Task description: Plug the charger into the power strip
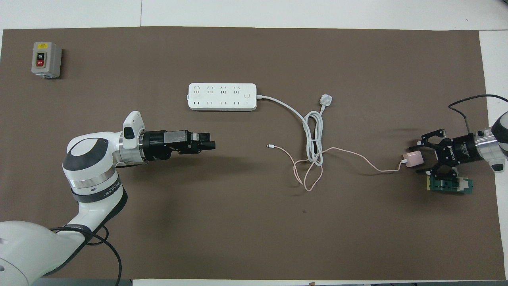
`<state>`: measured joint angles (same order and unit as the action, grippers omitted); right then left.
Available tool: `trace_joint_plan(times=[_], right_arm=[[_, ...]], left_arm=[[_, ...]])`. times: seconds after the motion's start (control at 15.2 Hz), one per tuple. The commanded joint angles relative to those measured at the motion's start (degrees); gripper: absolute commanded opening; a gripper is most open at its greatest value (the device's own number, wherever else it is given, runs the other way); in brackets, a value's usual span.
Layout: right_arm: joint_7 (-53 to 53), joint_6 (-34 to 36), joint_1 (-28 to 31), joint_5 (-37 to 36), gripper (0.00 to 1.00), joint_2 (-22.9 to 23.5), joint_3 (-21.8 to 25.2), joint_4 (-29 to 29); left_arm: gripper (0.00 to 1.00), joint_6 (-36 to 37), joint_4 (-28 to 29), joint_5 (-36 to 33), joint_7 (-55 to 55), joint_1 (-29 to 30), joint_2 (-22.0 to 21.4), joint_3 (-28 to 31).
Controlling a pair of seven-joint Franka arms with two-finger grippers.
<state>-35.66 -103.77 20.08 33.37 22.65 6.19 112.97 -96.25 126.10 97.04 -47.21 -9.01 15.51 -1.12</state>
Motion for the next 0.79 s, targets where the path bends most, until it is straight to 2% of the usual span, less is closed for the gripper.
trace_joint_plan(times=[0.0,0.13,0.26,0.59,0.72], right_arm=[[1.7,-0.3,0.8,-0.9,0.22,-0.4,-0.3,0.4],[1.6,0.5,0.7,-0.2,0.19,-0.4,-0.4,-0.6],[0.8,2.9,0.4,0.6,0.1,-0.3,-0.5,-2.7],[-5.4,9.5,0.0,4.9,0.1,-0.2,-1.2,-8.7],[-8.6,10.4,-2.1,7.0,0.1,-0.8,-1.2,-10.3]], left_arm=[[1.0,-0.4,-1.4,1.0,0.7,-0.9,1.2,0.5],[1.0,-0.3,-1.6,1.0,0.7,-0.9,1.3,0.5],[1.0,-0.2,-1.8,1.0,0.7,-0.9,1.4,0.5],[1.0,-0.1,-2.2,1.0,0.7,-0.9,1.6,0.5],[1.0,-0.1,-2.2,1.0,0.7,-0.9,1.6,0.5]])
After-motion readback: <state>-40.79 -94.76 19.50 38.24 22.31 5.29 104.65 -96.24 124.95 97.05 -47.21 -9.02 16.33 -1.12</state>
